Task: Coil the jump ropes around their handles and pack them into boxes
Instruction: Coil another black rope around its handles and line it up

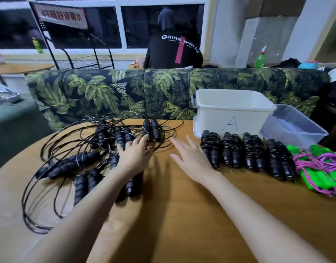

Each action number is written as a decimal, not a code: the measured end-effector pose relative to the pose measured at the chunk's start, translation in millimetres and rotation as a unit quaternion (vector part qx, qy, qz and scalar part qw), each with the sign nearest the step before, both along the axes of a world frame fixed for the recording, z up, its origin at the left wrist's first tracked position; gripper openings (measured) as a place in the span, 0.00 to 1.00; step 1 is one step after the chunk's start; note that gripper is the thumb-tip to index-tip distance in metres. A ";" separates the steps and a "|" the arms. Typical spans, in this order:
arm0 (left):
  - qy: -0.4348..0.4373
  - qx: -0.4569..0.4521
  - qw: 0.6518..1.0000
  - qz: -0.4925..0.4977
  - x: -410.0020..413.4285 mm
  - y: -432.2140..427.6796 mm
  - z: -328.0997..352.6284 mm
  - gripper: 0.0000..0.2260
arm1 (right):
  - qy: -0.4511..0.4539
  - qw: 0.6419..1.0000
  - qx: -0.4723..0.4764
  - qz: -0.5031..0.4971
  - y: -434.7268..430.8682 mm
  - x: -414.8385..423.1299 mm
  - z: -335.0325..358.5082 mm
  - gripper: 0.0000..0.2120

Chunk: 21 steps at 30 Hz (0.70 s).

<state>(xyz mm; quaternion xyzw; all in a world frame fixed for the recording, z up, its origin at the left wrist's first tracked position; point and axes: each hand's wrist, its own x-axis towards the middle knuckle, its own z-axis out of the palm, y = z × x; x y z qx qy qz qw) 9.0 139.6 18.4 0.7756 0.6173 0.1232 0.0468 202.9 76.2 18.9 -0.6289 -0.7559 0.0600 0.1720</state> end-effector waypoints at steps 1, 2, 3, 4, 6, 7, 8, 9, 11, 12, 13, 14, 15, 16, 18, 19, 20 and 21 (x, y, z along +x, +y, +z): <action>0.026 -0.016 0.999 0.023 -11.3 0.6 -0.7 0.27 | -0.010 0.999 -0.009 0.047 4.3 -13.1 -3.8 0.25; 0.048 -0.037 0.997 0.049 -22.6 -0.6 -0.8 0.27 | -0.025 0.995 -0.015 0.094 8.1 -26.6 -8.7 0.25; 0.058 -0.058 0.994 0.077 -33.5 -3.6 -0.5 0.27 | -0.041 0.990 -0.018 0.133 11.5 -39.6 -14.8 0.25; 0.060 -0.070 0.990 0.103 -43.7 -7.8 -0.4 0.28 | -0.058 0.986 -0.018 0.158 14.6 -51.2 -20.9 0.25; 0.070 -0.051 0.986 0.141 -62.9 -18.1 0.3 0.28 | -0.091 0.981 0.003 0.169 20.1 -68.7 -29.2 0.29; 0.085 -0.030 0.985 0.148 -70.9 -23.9 0.2 0.28 | -0.109 0.979 0.026 0.169 22.7 -74.6 -31.8 0.30; 0.098 -0.015 0.985 0.144 -77.2 -29.2 0.2 0.29 | -0.122 0.976 0.056 0.171 24.9 -79.6 -33.1 0.31; 0.107 -0.013 0.985 0.131 -81.5 -33.4 -0.5 0.28 | -0.126 0.972 0.086 0.181 26.3 -83.6 -34.2 0.30; 0.113 -0.025 0.987 0.108 -85.5 -39.9 -1.2 0.28 | -0.107 0.963 0.132 0.207 27.4 -88.9 -35.1 0.24; 0.108 -0.023 0.988 0.104 -85.8 -42.0 -0.3 0.27 | -0.106 0.959 0.153 0.214 27.9 -88.7 -35.1 0.20; 0.097 -0.008 0.990 0.104 -85.5 -43.9 1.4 0.26 | -0.113 0.953 0.174 0.222 28.2 -86.7 -35.6 0.18; 0.080 0.014 0.991 0.103 -84.7 -45.1 2.8 0.25 | -0.125 0.945 0.186 0.236 26.8 -83.1 -35.4 0.18; 0.059 0.035 0.993 0.098 -83.7 -46.7 3.4 0.24 | -0.139 0.937 0.191 0.256 23.1 -77.5 -34.7 0.18; 0.026 0.043 0.995 0.088 -82.3 -48.9 4.9 0.24 | -0.156 0.928 0.193 0.278 17.5 -69.6 -34.4 0.18; -0.094 0.017 0.994 0.055 -77.1 -53.7 6.8 0.24 | -0.182 0.912 0.192 0.315 -0.9 -49.1 -33.8 0.15; -0.156 -0.011 0.987 0.029 -72.5 -57.4 7.2 0.23 | -0.185 0.908 0.191 0.323 -12.9 -37.2 -35.0 0.14; -0.199 -0.037 0.979 -0.004 -66.4 -61.7 6.8 0.22 | -0.184 0.909 0.193 0.322 -26.6 -25.0 -35.5 0.13; -0.223 -0.057 0.972 -0.037 -58.8 -66.2 4.9 0.20 | -0.185 0.911 0.192 0.314 -40.2 -12.5 -36.5 0.12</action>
